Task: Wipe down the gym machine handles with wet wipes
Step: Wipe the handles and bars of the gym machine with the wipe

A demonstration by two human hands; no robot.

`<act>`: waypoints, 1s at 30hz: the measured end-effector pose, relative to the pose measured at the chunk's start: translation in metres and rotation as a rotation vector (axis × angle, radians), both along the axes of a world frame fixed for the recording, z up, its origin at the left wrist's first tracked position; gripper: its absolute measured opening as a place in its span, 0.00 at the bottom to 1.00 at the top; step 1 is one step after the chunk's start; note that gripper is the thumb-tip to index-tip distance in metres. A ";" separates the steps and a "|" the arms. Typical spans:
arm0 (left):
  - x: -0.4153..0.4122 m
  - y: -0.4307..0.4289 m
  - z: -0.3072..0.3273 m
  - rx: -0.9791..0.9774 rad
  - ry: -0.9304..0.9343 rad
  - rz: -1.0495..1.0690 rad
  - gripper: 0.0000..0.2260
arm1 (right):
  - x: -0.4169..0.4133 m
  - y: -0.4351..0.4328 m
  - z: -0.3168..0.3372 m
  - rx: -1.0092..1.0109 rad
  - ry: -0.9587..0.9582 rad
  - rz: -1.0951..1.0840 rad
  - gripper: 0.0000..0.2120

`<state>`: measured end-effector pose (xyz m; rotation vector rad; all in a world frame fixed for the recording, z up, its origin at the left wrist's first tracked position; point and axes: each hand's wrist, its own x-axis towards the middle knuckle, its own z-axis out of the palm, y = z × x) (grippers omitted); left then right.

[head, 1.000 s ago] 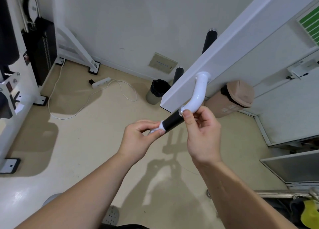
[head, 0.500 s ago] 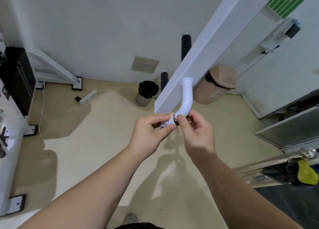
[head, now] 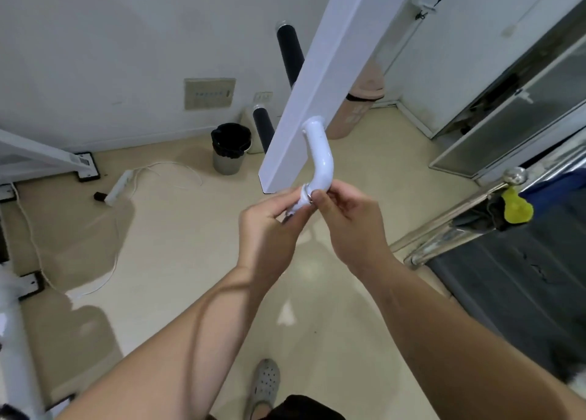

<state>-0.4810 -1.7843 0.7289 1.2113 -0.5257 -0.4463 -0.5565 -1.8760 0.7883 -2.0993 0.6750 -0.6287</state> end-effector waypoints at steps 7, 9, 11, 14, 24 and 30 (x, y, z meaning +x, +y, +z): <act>0.006 0.019 -0.077 0.356 0.173 0.004 0.17 | 0.003 0.012 -0.006 0.090 -0.049 -0.029 0.06; 0.010 0.023 -0.088 0.421 0.159 -0.044 0.17 | 0.001 0.014 -0.008 0.116 -0.065 -0.052 0.06; 0.012 0.021 -0.090 0.466 0.129 -0.067 0.14 | 0.001 0.013 -0.007 0.124 -0.071 -0.058 0.05; 0.019 0.015 -0.087 0.578 -0.016 -0.074 0.05 | 0.000 0.009 -0.005 0.104 -0.051 -0.047 0.06; -0.022 0.037 -0.038 0.479 0.010 0.040 0.07 | -0.010 0.011 -0.017 0.249 -0.145 0.063 0.11; -0.048 0.013 -0.016 0.399 -0.038 0.039 0.10 | -0.034 -0.004 -0.048 0.392 -0.006 -0.033 0.07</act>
